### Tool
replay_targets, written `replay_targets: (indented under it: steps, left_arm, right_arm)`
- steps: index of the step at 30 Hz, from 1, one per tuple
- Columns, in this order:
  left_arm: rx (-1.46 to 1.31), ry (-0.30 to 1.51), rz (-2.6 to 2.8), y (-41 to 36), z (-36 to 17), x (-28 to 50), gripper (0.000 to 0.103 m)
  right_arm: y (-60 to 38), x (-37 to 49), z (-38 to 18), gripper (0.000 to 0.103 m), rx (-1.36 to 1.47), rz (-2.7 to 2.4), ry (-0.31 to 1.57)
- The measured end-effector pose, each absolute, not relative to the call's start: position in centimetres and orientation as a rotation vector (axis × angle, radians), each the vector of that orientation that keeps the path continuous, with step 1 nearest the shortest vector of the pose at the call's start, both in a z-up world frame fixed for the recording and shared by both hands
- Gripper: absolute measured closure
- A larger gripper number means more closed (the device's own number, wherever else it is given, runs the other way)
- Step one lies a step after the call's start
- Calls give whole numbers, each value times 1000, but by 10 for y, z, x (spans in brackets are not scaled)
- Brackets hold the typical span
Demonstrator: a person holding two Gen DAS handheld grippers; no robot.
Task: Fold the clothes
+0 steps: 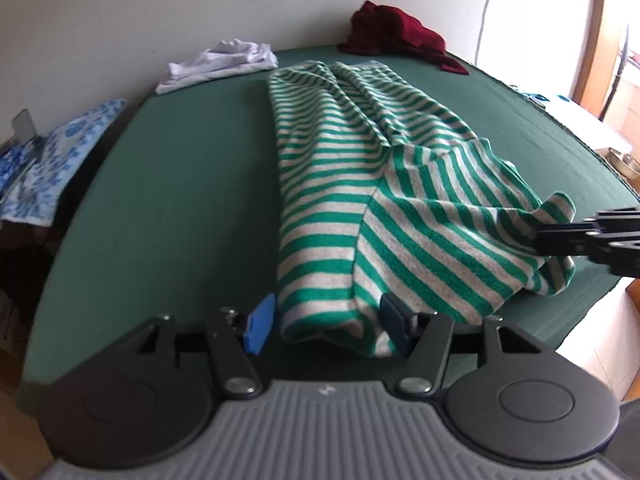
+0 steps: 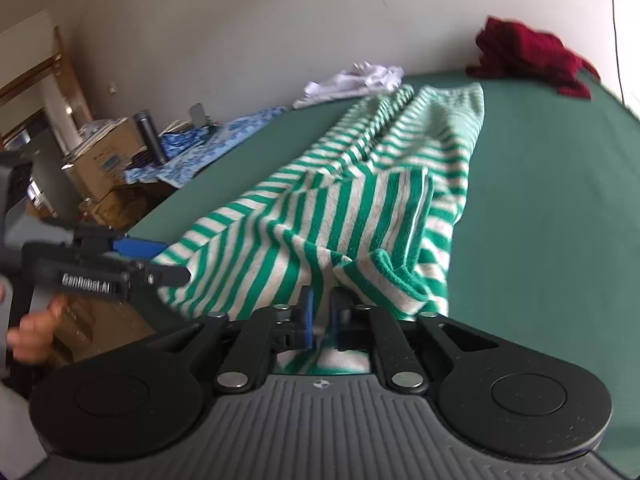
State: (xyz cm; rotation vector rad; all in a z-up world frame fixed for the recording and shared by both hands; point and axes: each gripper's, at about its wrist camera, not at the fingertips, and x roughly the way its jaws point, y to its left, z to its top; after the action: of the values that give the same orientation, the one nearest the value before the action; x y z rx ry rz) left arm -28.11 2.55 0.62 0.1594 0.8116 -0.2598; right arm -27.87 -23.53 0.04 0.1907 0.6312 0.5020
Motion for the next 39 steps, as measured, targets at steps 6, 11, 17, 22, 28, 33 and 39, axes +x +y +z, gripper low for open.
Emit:
replay_targets:
  steps: [6,11,17,22,28,33,39]
  left_arm:
    - [1,866,-207,55,10,-282,22]
    - [-62,942,-288,57,-4,-253,19]
    - [-124,978,-446,56,-15,-241,15]
    - [-159,1002,-558,54,-16,-241,21]
    - [-262,986,-493,63,-18,-235,54]
    - [-332,980,-427,69,-20,-236,83]
    - [-335,931,-368,55,-3,-245,90]
  right_arm:
    - [-284,-292,1,58,396,417,722]
    - [-298,-271,-16,57,593,357,790]
    - [-286,-258,-23,58,640,348,833]
    - [-283,-255,-27,58,692,355,841]
    - [-293,-254,-30,65,743,380,876]
    - [-291,-250,-32,83,707,374,885]
    - [-304,-246,-31,88,819,425,901]
